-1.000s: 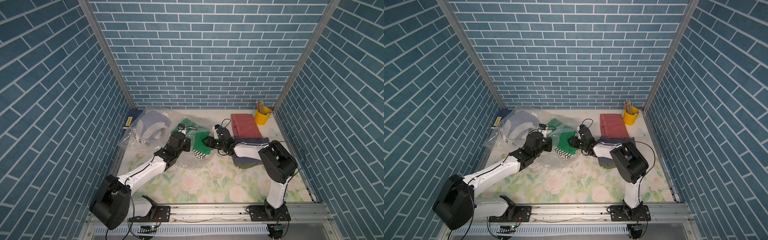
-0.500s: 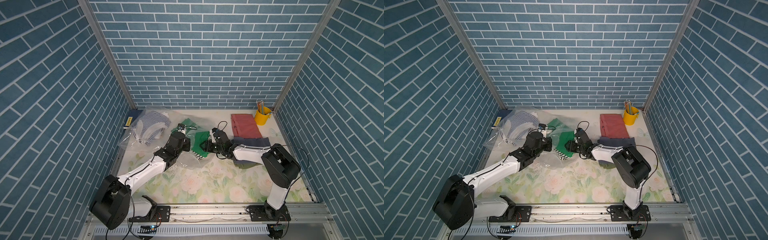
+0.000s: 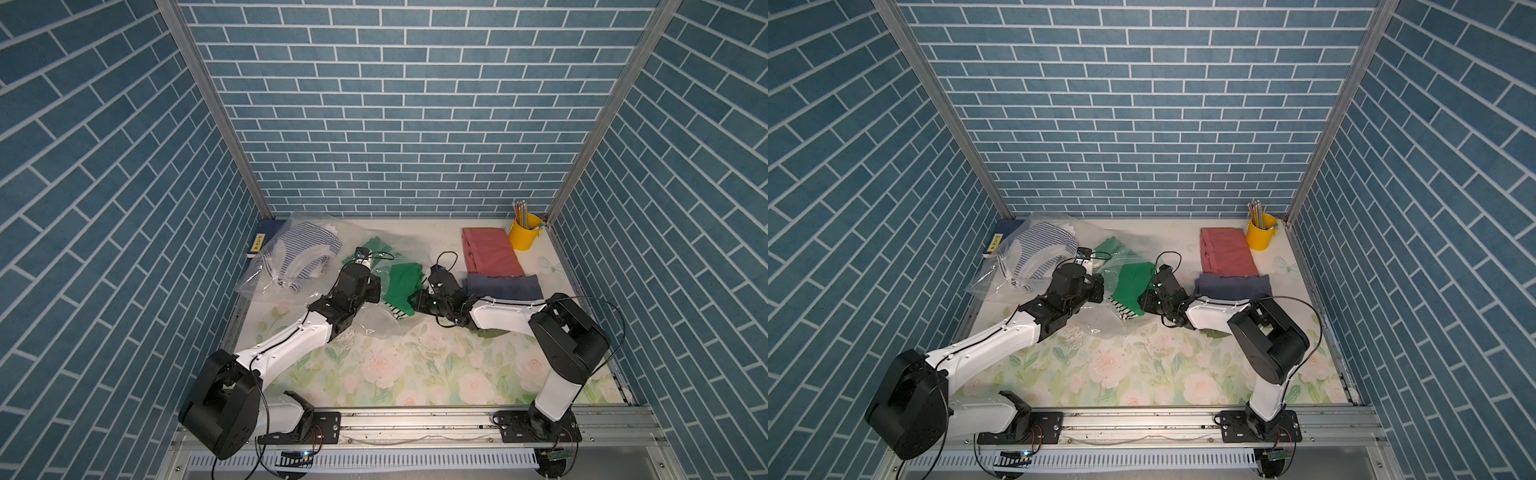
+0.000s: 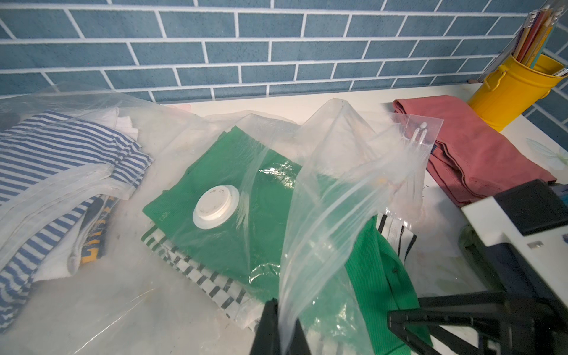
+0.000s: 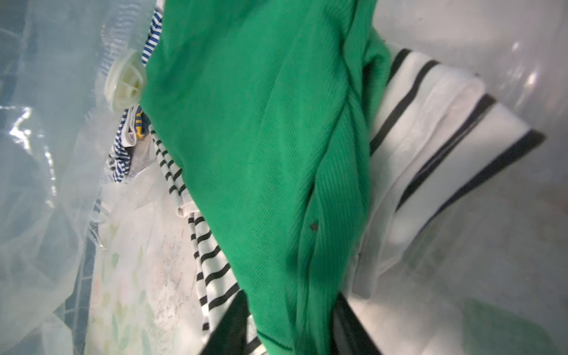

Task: Take the tank top out of the vacuum bag
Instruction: Take out the tank top from the vacuum bag.

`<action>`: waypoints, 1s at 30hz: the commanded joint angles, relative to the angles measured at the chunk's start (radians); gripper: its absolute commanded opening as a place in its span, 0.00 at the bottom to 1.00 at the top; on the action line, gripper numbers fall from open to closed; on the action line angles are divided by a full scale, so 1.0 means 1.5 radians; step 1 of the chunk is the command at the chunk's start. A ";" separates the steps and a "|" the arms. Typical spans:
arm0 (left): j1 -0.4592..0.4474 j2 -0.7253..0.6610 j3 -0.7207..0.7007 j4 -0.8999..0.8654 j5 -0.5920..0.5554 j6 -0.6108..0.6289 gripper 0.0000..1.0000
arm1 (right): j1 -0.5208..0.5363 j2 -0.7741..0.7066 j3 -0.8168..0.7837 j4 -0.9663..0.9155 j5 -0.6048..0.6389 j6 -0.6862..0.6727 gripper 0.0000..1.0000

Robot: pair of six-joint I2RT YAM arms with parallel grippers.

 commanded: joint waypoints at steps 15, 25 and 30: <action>0.008 0.003 0.007 0.007 0.001 0.005 0.00 | -0.004 -0.042 -0.053 0.239 -0.025 0.016 0.00; 0.008 0.001 0.008 0.006 -0.001 0.005 0.00 | -0.035 0.030 -0.134 0.352 -0.018 0.125 0.66; 0.008 0.002 0.008 0.007 0.000 0.005 0.00 | -0.037 0.046 -0.126 0.376 -0.034 0.126 0.70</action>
